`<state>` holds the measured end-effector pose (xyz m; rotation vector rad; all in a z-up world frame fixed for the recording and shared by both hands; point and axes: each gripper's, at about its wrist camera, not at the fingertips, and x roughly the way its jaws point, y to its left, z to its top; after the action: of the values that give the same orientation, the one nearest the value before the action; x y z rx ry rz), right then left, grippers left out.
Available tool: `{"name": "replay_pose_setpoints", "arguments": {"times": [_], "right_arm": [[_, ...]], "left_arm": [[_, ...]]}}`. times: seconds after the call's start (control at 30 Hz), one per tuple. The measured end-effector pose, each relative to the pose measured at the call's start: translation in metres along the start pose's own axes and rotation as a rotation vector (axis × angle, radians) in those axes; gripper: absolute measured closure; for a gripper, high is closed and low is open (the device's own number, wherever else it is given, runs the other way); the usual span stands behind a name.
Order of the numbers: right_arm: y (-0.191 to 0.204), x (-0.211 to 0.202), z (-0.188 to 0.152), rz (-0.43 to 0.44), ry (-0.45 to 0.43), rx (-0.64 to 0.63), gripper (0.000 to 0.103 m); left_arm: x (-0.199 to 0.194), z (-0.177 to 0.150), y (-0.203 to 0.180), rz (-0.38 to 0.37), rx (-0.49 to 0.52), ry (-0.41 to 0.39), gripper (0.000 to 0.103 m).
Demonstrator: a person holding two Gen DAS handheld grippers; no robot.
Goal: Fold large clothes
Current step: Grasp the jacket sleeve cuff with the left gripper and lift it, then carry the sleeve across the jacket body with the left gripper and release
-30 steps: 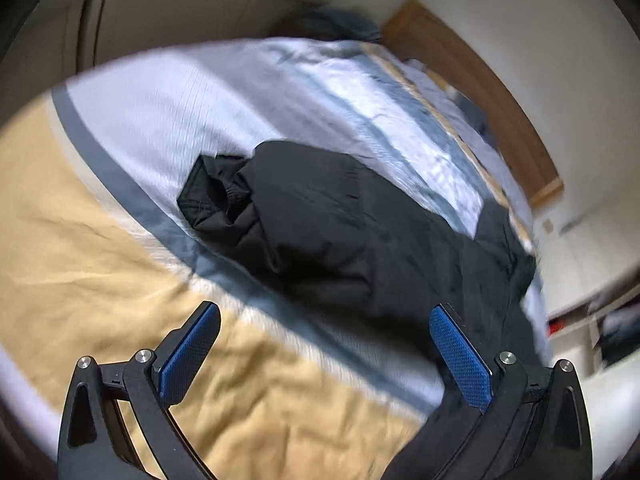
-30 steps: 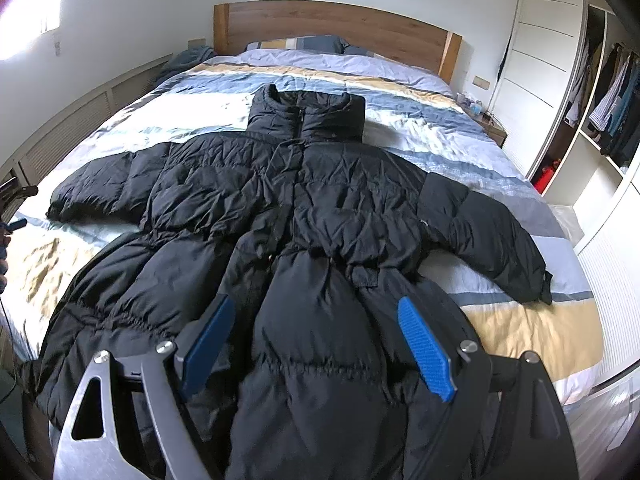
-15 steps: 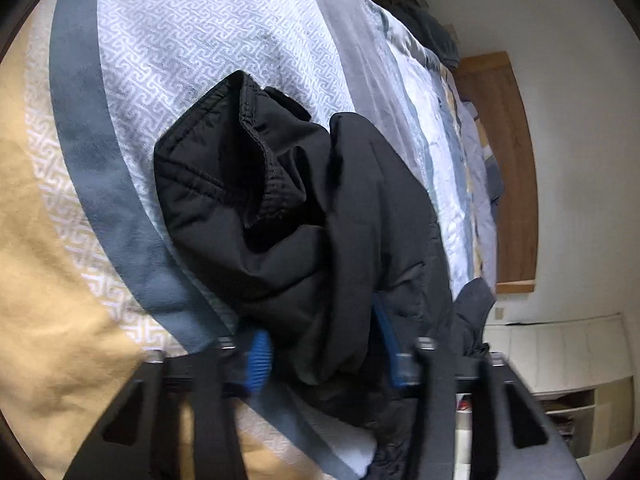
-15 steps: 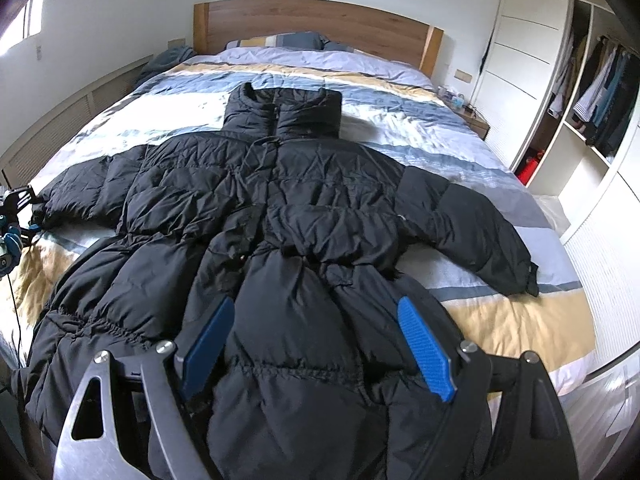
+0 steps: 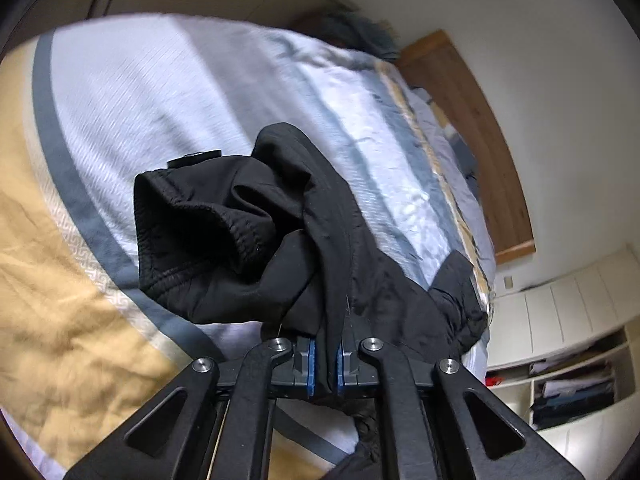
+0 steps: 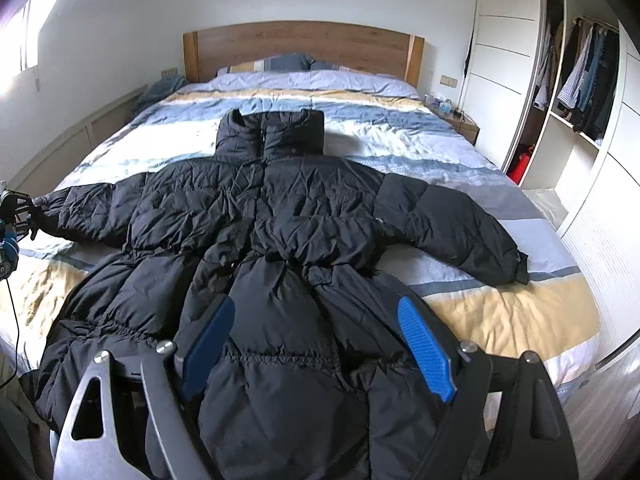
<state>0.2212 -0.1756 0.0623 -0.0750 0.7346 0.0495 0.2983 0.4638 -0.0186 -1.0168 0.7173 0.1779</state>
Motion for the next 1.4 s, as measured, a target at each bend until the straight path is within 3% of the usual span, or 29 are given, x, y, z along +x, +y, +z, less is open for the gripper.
{"name": "replay_pose_setpoints", "arguments": {"times": [0.33,0.57,0.83,1.13,1.4], "right_arm": [[-0.041,-0.038,-0.013,-0.005,-0.076,0.071,0.019],[-0.068,-0.053,-0.024,-0.012,-0.12,0.094,0.019],[-0.103,-0.065,-0.043,-0.013,-0.161,0.118,0.019],[-0.155,-0.065,-0.078,-0.014,-0.159,0.23,0.019],[-0.195,-0.06,-0.107,-0.031,-0.126,0.323,0.019]], "left_arm": [[-0.021,-0.047,-0.112,-0.015,0.274,-0.008,0.098],[-0.016,-0.108,-0.191,-0.014,0.483,0.026,0.098],[0.014,-0.199,-0.251,0.017,0.679,0.104,0.098],[0.077,-0.305,-0.26,0.183,0.932,0.214,0.098],[0.121,-0.36,-0.248,0.307,1.049,0.283,0.098]]}}
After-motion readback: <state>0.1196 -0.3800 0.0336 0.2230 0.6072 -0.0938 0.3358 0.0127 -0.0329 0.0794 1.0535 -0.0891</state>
